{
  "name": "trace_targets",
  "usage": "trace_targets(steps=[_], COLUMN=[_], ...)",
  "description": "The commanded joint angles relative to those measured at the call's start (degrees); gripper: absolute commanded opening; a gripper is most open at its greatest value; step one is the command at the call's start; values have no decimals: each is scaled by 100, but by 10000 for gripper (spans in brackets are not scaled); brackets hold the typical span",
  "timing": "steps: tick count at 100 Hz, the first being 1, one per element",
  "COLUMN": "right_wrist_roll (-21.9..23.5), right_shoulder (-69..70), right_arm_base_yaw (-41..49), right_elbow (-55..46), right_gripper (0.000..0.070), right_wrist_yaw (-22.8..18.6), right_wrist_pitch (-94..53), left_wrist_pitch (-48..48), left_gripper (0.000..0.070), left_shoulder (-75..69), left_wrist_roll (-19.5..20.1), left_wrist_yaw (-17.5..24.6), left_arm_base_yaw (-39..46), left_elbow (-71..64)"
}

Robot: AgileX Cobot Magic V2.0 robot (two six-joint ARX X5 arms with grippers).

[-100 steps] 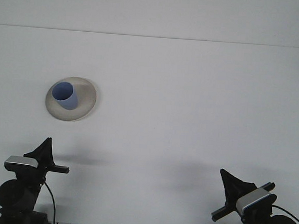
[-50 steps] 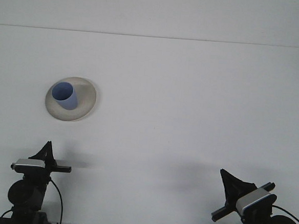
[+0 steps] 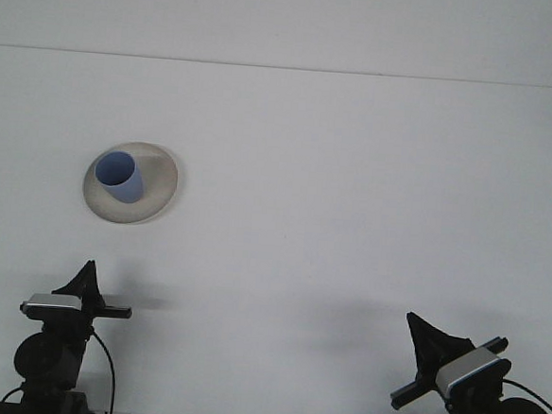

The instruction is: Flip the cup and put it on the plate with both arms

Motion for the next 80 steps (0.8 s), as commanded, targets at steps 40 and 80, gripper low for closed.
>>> trace_targets(steps=[40, 80], right_wrist_roll=[-483, -610], right_shoulder=[2, -946], right_arm_base_yaw=[-452, -4815], right_elbow=[0, -2706], right_gripper=[5, 5], right_wrist_yaw=[-28, -2809], right_wrist_pitch=[111, 3069], left_wrist_pitch=[83, 83], left_gripper=[15, 15], left_shoulder=[-9, -9], left_wrist_roll=[-55, -55], left_wrist_yaw=[-2, -2], left_arm_base_yaw=[7, 7], left_elbow=[-111, -111])
